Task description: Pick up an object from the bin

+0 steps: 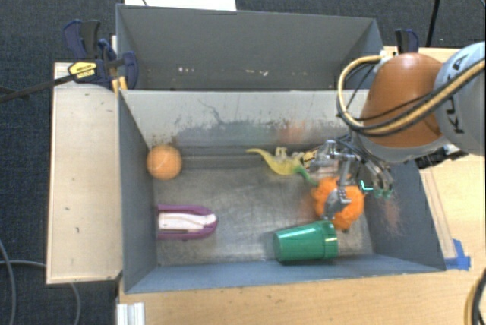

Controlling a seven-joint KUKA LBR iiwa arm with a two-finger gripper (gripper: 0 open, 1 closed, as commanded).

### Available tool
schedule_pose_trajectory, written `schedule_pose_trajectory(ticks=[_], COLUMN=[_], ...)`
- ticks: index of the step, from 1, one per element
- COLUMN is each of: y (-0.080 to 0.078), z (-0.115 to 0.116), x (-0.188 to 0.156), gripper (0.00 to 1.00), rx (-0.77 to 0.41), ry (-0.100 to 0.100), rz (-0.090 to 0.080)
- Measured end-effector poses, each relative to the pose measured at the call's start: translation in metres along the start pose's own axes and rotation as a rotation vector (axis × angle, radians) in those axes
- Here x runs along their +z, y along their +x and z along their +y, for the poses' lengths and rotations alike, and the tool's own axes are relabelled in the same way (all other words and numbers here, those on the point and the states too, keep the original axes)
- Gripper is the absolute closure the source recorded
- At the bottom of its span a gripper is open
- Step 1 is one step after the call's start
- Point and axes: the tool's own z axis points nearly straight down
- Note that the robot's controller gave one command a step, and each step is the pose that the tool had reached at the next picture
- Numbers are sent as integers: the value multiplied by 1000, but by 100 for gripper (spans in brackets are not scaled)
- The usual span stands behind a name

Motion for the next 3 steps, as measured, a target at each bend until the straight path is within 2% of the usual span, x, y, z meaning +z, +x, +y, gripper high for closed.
schedule_pose_trajectory(ticks=[1,2,3], y=[-2,-15,20], z=[0,-24,-42], x=[-4,14,69], gripper=[0,0,100], rx=[-1,46,-47], ry=[1,-2,2], rz=[-8,-16,-16])
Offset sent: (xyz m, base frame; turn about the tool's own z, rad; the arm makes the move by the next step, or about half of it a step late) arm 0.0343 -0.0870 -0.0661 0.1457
